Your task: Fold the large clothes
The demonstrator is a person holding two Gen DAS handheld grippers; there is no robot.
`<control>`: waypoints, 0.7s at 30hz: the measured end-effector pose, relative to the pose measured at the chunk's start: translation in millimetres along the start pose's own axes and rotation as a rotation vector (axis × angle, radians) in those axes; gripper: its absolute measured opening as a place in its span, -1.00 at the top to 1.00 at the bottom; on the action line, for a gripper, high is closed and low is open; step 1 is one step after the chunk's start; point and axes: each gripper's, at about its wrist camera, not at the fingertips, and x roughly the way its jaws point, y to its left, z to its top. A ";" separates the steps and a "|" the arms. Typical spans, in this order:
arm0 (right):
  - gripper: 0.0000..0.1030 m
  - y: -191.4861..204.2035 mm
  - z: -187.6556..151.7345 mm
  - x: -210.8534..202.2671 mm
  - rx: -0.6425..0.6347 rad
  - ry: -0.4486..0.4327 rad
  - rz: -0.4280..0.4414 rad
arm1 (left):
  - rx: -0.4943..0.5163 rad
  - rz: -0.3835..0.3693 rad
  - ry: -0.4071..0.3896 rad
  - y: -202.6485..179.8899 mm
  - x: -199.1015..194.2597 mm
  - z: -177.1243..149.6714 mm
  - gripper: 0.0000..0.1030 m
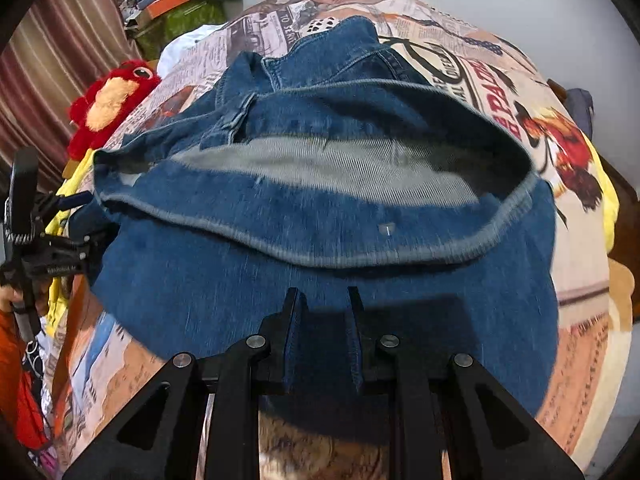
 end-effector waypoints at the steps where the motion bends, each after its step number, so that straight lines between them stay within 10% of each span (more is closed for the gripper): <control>1: 0.66 -0.3 4.5 1.9 -0.002 -0.001 -0.001 | -0.007 -0.004 -0.001 2.9 3.8 7.4 -0.94; 7: 0.67 -13.3 49.5 -1.6 0.021 -0.056 -0.007 | -0.042 0.092 -0.068 19.5 4.4 61.4 -0.93; 13: 0.66 -45.0 89.1 -1.8 0.129 -0.177 -0.236 | -0.111 0.169 -0.155 36.0 -8.9 104.3 -0.93; 21: 0.67 -39.1 77.2 -17.6 0.144 -0.193 -0.169 | -0.205 0.110 -0.235 62.9 -50.2 111.9 -0.93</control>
